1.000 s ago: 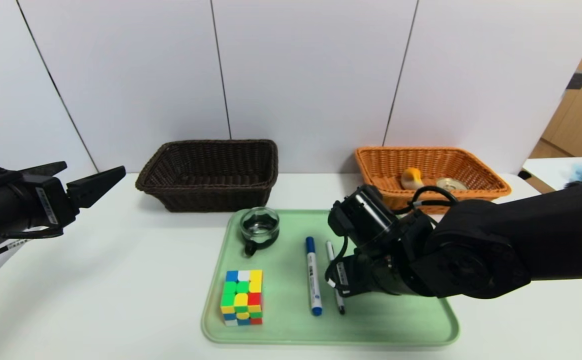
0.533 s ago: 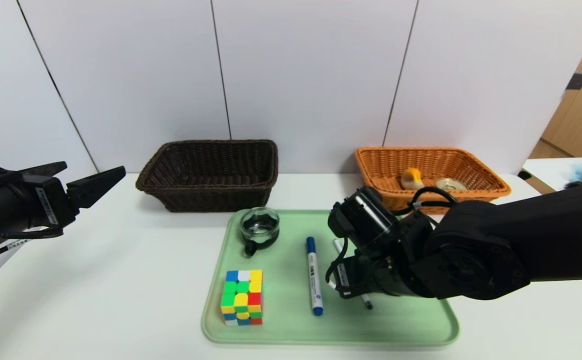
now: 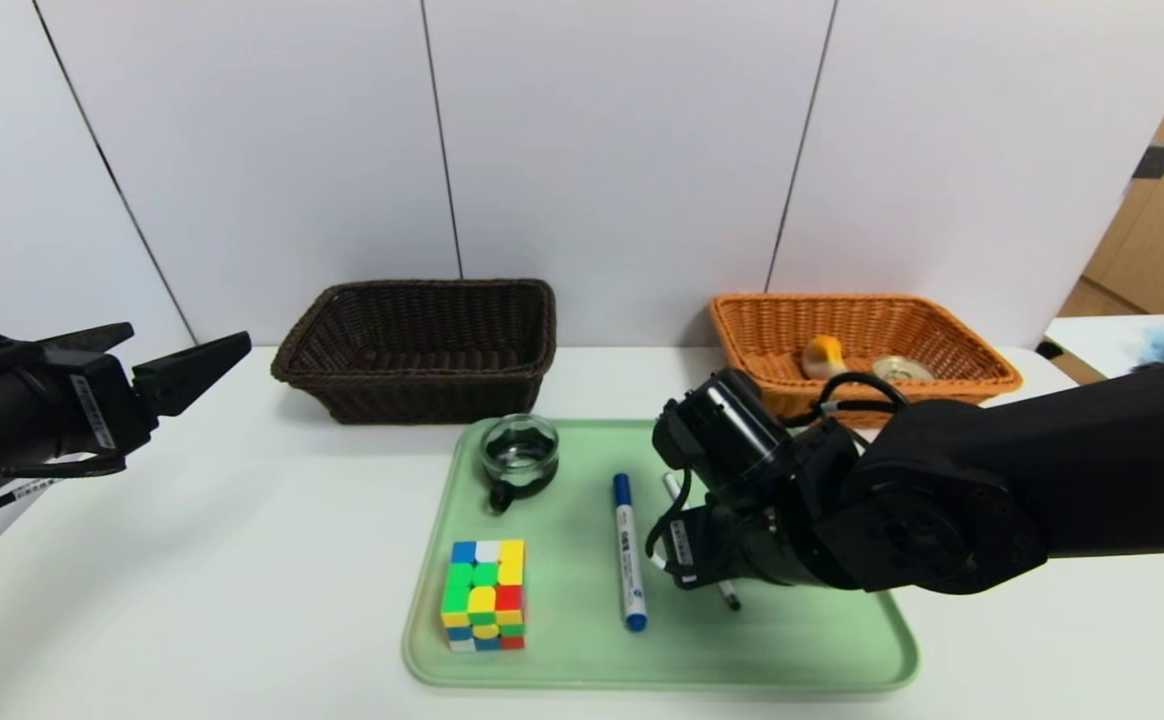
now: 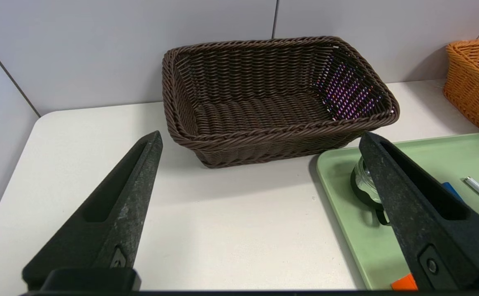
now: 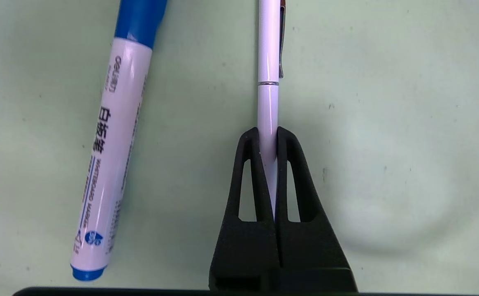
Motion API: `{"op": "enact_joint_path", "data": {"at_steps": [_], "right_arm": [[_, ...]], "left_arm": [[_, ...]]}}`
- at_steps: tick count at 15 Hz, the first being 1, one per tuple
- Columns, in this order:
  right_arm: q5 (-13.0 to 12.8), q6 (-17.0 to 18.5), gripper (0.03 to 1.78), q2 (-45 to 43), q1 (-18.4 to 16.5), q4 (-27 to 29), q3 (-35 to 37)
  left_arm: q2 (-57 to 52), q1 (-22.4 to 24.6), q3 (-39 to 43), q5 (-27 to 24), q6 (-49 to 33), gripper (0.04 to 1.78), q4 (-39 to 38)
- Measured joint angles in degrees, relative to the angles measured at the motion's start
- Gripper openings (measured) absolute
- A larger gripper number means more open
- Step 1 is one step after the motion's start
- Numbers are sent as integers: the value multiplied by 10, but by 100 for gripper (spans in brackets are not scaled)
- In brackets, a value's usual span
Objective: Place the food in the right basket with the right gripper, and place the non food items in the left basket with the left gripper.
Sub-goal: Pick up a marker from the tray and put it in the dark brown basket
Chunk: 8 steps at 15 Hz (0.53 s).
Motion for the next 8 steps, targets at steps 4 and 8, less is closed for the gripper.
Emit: {"op": "enact_joint_path", "data": {"at_steps": [4, 8], "right_arm": [[-9, -64, 5, -33, -1, -80, -20], [-2, -142, 5, -56, 3, -223, -21]], "left_arm": [[0, 0, 3, -1, 0, 169, 0], [0, 0, 3, -1, 2, 169, 0]]}}
